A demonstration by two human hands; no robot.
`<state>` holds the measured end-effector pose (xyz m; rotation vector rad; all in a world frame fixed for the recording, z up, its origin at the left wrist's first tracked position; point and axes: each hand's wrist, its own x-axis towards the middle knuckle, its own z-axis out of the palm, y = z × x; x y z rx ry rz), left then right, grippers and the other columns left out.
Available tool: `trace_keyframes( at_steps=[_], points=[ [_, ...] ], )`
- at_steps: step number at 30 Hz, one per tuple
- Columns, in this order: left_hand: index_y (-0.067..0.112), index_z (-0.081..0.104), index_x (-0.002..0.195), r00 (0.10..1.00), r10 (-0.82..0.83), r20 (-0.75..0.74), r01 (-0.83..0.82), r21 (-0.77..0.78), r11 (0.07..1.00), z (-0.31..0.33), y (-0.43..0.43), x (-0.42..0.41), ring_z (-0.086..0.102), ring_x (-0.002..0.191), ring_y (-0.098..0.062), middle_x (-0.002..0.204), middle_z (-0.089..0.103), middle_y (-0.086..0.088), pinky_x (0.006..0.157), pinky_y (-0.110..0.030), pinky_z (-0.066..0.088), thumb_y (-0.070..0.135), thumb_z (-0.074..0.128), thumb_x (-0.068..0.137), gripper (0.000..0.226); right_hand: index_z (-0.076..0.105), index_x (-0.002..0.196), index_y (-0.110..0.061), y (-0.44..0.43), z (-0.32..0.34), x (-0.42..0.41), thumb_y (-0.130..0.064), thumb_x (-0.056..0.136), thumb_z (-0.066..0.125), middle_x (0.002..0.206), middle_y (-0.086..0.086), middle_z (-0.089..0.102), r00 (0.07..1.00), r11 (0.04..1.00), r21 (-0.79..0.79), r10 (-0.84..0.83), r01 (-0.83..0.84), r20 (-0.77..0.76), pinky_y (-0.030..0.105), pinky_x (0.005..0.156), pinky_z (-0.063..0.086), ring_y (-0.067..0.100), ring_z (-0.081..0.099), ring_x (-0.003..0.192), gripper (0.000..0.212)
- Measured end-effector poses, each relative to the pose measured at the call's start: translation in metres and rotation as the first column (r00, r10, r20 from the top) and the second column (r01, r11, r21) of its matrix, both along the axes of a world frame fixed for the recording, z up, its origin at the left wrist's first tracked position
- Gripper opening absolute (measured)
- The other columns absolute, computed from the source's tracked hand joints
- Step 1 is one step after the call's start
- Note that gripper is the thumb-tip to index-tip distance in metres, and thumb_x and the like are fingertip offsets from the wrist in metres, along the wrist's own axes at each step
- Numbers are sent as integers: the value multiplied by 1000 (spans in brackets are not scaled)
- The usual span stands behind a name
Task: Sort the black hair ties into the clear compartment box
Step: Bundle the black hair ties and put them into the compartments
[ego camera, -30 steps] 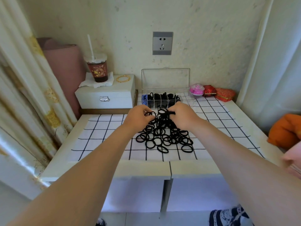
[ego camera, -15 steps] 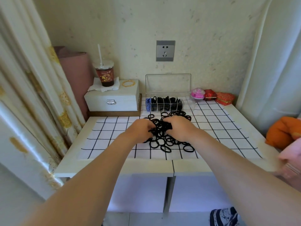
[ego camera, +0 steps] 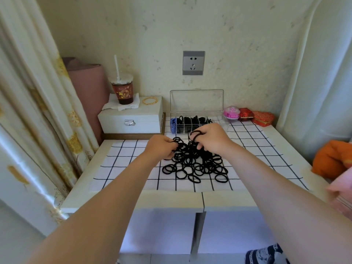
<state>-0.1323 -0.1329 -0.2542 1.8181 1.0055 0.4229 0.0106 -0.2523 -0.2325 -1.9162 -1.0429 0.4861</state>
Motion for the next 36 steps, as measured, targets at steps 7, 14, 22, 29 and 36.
trace_keyframes(
  at_steps=[7,14,22,29,36],
  points=[
    [3,73,103,981,-125,146,161,-268,950,16,-11,-3,76,81,-22,93,76,-16,74,-28,62,9,68,89,16,72,94,-3,-8,9,-13,-21,93,65,73,6,70,966,954,-196,194,-226,-170,23,39,42,19,56,48,19],
    [-6,64,117,938,-265,224,339,-421,841,25,-26,-20,72,97,-29,113,70,-24,81,-36,61,12,55,97,29,67,77,-2,-9,10,-34,-26,85,69,70,15,69,992,940,-318,110,-125,-63,24,42,45,20,54,43,26],
    [2,66,118,899,-412,146,437,-319,841,25,-45,-71,72,100,-24,109,73,-19,84,-27,59,11,58,98,23,72,85,-5,-38,9,-72,-35,80,78,61,12,68,986,951,-264,141,-161,-91,28,45,49,23,59,48,31],
    [-6,67,114,898,-439,11,408,-392,825,-12,-83,-130,74,87,-25,101,76,-14,81,-32,61,14,55,100,27,72,87,5,-82,-25,-137,-14,87,71,77,19,73,962,913,-338,158,-228,-223,28,52,57,20,69,55,18],
    [0,70,112,859,-489,-150,359,-504,785,-72,-102,-160,74,87,-19,102,76,-10,76,-29,59,27,61,97,32,74,90,2,-89,-81,-169,-15,90,68,70,17,73,973,819,-529,217,-223,-74,35,61,63,23,72,57,18]
  ],
)
